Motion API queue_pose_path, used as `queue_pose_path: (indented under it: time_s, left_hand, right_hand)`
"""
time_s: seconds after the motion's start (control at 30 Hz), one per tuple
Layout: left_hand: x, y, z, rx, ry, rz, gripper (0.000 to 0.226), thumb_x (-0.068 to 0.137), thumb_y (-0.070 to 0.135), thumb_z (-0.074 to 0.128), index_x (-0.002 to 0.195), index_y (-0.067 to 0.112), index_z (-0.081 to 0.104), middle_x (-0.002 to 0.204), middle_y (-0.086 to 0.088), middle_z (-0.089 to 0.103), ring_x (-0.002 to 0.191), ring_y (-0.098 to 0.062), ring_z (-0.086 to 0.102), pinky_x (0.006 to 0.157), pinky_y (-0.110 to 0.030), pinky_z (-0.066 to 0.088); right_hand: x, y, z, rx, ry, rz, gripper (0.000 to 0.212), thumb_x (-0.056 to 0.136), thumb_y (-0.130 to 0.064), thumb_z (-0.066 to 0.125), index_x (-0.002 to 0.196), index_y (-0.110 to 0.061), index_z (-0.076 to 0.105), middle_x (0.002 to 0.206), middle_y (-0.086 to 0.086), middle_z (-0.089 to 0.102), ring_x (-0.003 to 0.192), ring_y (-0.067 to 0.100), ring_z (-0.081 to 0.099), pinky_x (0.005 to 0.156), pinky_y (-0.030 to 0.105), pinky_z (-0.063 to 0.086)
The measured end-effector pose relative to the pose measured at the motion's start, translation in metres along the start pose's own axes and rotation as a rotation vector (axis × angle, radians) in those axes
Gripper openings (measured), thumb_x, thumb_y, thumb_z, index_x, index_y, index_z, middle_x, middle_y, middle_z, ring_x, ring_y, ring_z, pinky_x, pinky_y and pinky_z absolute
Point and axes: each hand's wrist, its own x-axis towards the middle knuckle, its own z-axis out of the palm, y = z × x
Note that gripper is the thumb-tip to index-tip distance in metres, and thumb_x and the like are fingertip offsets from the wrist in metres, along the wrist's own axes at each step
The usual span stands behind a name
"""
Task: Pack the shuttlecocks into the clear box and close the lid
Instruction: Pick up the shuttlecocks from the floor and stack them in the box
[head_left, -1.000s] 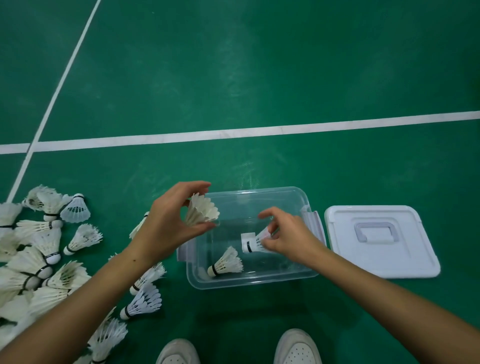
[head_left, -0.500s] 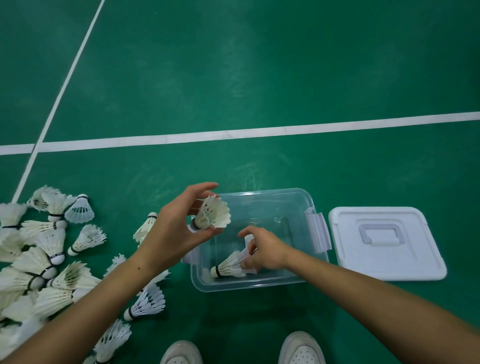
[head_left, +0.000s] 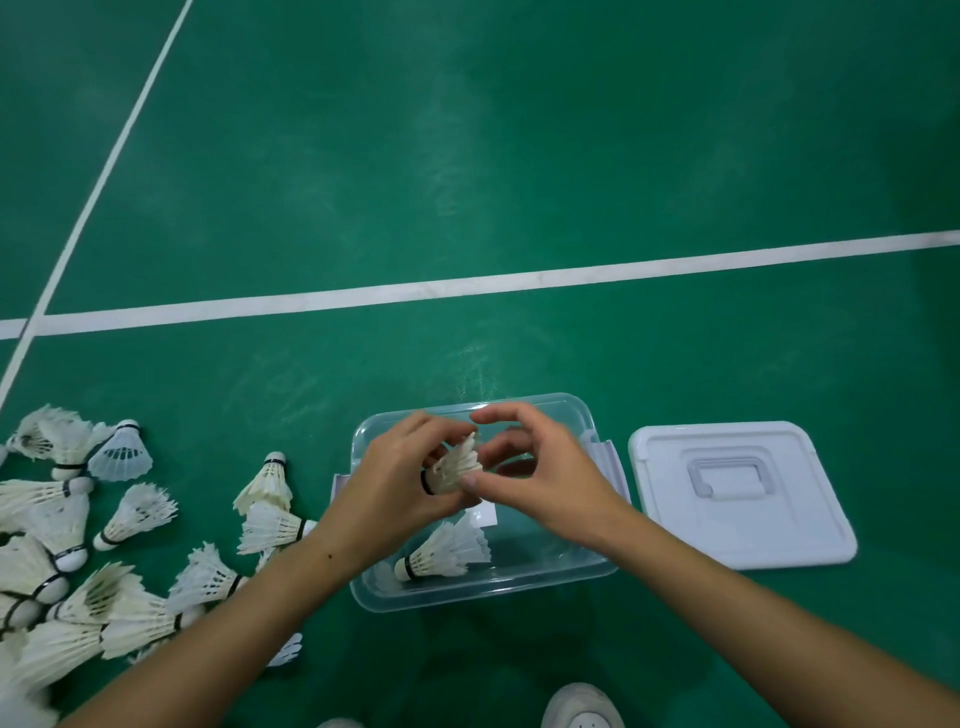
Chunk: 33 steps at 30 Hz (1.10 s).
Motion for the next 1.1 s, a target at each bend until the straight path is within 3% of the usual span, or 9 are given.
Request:
queue_pose_path:
  time_s: [0.13, 0.27, 0.33, 0.47, 0.67, 0.87, 0.93, 1.03, 1.1]
  left_hand:
    - [0.001, -0.004, 0.021, -0.05, -0.077, -0.105, 0.07, 0.073, 0.037, 0.094, 0.134, 0.022, 0.062, 0.113, 0.011, 0.065, 0.1, -0.001, 0.065, 0.086, -0.026, 0.057]
    - [-0.005, -0.016, 0.028, -0.067, -0.378, -0.391, 0.108, 0.069, 0.032, 0.098, 0.158, 0.031, 0.036, 0.142, 0.007, 0.053, 0.12, -0.012, 0.061, 0.104, -0.036, 0.054]
    - [-0.007, -0.017, 0.031, -0.119, -0.473, -0.473, 0.115, 0.07, 0.027, 0.098, 0.161, 0.033, 0.029, 0.149, 0.005, 0.049, 0.129, -0.016, 0.057, 0.107, -0.037, 0.053]
    - [-0.009, -0.019, 0.036, -0.165, -0.505, -0.557, 0.114, 0.071, 0.017, 0.096, 0.161, 0.032, 0.027, 0.153, 0.001, 0.05, 0.135, -0.019, 0.054, 0.109, -0.035, 0.05]
    - [-0.008, -0.02, 0.043, -0.069, -0.537, -0.609, 0.104, 0.078, 0.006, 0.089, 0.16, 0.027, 0.029, 0.136, 0.003, 0.061, 0.12, -0.019, 0.06, 0.1, -0.033, 0.055]
    - [-0.01, -0.021, 0.051, -0.049, -0.533, -0.612, 0.099, 0.077, -0.008, 0.08, 0.158, 0.029, 0.036, 0.112, 0.007, 0.065, 0.098, -0.013, 0.063, 0.076, -0.019, 0.052]
    - [-0.012, -0.023, 0.052, -0.044, -0.517, -0.604, 0.098, 0.077, -0.01, 0.079, 0.157, 0.029, 0.038, 0.109, 0.008, 0.066, 0.092, -0.008, 0.063, 0.072, -0.016, 0.052]
    - [-0.013, -0.024, 0.054, -0.038, -0.503, -0.611, 0.096, 0.078, -0.011, 0.077, 0.156, 0.03, 0.039, 0.108, 0.009, 0.068, 0.093, -0.008, 0.063, 0.075, -0.018, 0.054]
    - [-0.015, -0.023, 0.057, -0.018, -0.492, -0.621, 0.096, 0.077, -0.01, 0.076, 0.156, 0.03, 0.04, 0.104, 0.013, 0.068, 0.099, -0.013, 0.063, 0.083, -0.024, 0.056]
  right_hand:
    - [-0.001, 0.016, -0.003, -0.139, 0.027, -0.021, 0.068, 0.087, -0.011, 0.083, 0.145, -0.028, 0.052, 0.09, 0.002, 0.074, 0.082, 0.015, 0.073, 0.087, 0.035, 0.061]
    - [-0.007, 0.03, -0.019, -0.476, 0.045, 0.015, 0.068, 0.089, -0.017, 0.081, 0.149, -0.028, 0.049, 0.089, -0.005, 0.065, 0.08, 0.009, 0.066, 0.084, 0.035, 0.058]
    - [-0.008, 0.033, -0.02, -0.548, 0.013, 0.053, 0.065, 0.09, -0.016, 0.08, 0.147, -0.027, 0.051, 0.092, -0.006, 0.063, 0.082, 0.008, 0.065, 0.086, 0.035, 0.058]
    - [-0.004, 0.037, -0.014, -0.641, -0.042, 0.119, 0.069, 0.09, -0.01, 0.077, 0.149, -0.025, 0.046, 0.098, -0.002, 0.067, 0.088, 0.014, 0.066, 0.084, 0.033, 0.056]
    - [0.004, 0.043, -0.006, -0.734, -0.092, 0.239, 0.073, 0.089, -0.001, 0.075, 0.15, -0.023, 0.042, 0.102, 0.004, 0.066, 0.092, 0.022, 0.067, 0.084, 0.044, 0.06]
    - [0.007, 0.055, 0.001, -0.555, -0.195, 0.408, 0.081, 0.082, -0.002, 0.082, 0.15, -0.024, 0.044, 0.096, -0.006, 0.059, 0.079, 0.005, 0.059, 0.063, 0.018, 0.049]
    - [0.01, 0.058, 0.003, -0.515, -0.218, 0.445, 0.084, 0.08, -0.001, 0.085, 0.149, -0.024, 0.044, 0.098, -0.004, 0.06, 0.08, 0.008, 0.062, 0.068, 0.023, 0.056]
    - [0.013, 0.063, 0.007, -0.411, -0.232, 0.525, 0.085, 0.076, 0.004, 0.087, 0.147, -0.02, 0.046, 0.096, 0.003, 0.063, 0.077, 0.017, 0.066, 0.082, 0.042, 0.065]
    - [0.016, 0.065, 0.009, -0.337, -0.254, 0.559, 0.084, 0.077, 0.008, 0.086, 0.146, -0.016, 0.046, 0.093, 0.006, 0.063, 0.07, 0.018, 0.065, 0.08, 0.041, 0.064]
